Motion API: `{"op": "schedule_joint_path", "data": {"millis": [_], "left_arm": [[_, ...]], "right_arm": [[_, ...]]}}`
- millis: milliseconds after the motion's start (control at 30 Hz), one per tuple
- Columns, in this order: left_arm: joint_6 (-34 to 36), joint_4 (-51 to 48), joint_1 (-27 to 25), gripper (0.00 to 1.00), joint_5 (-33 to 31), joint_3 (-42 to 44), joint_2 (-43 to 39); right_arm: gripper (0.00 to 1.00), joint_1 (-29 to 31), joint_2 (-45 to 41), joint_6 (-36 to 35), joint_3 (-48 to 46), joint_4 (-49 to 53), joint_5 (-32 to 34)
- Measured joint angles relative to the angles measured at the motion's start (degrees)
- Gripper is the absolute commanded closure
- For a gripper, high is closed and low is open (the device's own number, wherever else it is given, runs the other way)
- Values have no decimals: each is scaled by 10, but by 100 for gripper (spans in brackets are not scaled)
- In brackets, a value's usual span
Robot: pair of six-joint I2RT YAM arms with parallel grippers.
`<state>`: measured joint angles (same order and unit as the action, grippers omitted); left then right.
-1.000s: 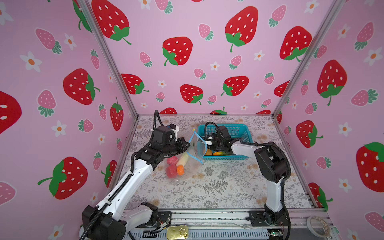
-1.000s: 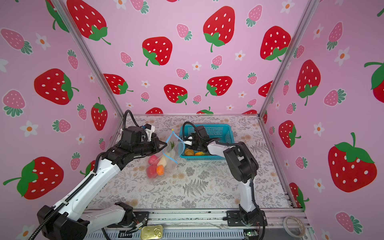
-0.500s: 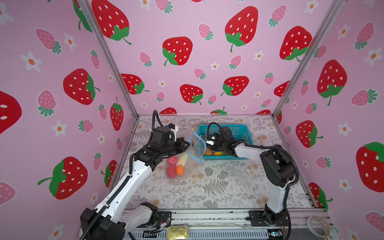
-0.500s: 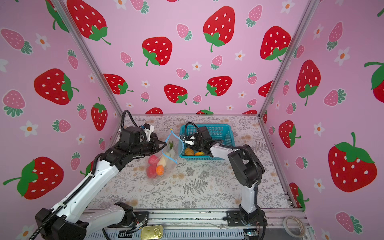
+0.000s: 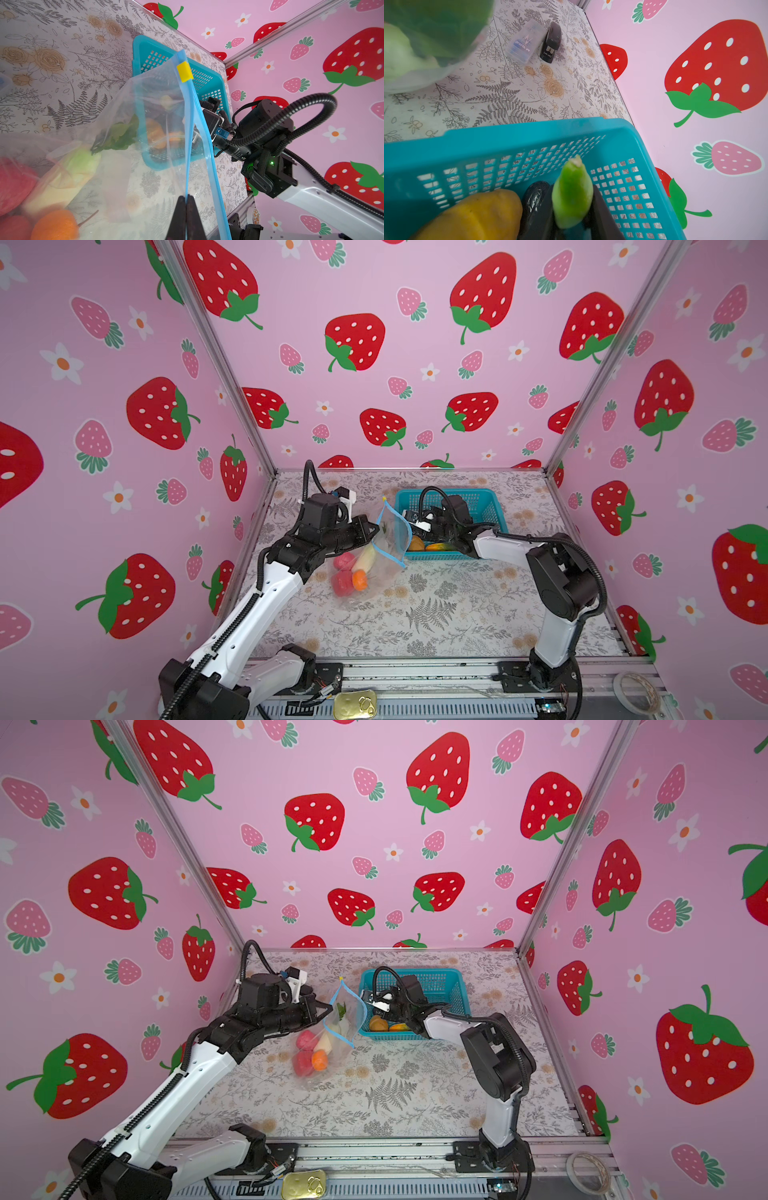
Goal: Place the food in the zip-top bag and seal the zipper
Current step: 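Close the right gripper on the green-tipped end of the dark eggplant, then lift the dark eggplant out of the basket with the right gripper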
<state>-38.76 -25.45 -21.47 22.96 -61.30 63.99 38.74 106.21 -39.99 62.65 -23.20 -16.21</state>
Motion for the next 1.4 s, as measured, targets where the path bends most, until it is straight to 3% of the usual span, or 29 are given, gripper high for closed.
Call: {"op": "schedule_joint_path", "data": {"millis": [1400], "left_arm": [[-1,15,0,100,0,7,2]], "right_arm": [[87,0,-55,63,-53,-55,0]]}}
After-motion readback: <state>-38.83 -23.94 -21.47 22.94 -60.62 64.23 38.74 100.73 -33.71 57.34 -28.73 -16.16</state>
